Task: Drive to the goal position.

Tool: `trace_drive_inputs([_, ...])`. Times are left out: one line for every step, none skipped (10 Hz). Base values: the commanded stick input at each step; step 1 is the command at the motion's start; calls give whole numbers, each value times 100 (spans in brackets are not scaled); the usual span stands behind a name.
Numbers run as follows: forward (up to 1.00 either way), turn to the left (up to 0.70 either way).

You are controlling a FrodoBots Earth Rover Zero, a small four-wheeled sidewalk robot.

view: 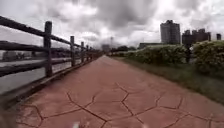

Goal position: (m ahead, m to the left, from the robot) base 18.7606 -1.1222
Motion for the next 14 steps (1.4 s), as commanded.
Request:
trace_drive_inputs([70,0])
trace_drive_inputs([70,0])
trace_drive_inputs([70,0])
trace_drive_inputs([70,0])
trace_drive_inputs([70,0])
trace_drive_inputs([70,0])
trace_drive_inputs([70,0])
trace_drive_inputs([70,0])
trace_drive_inputs([70,27])
trace_drive_inputs([70,25])
trace_drive_inputs([70,12])
trace_drive_inputs([70,0])
trace_drive_inputs([70,0])
trace_drive_inputs([70,0])
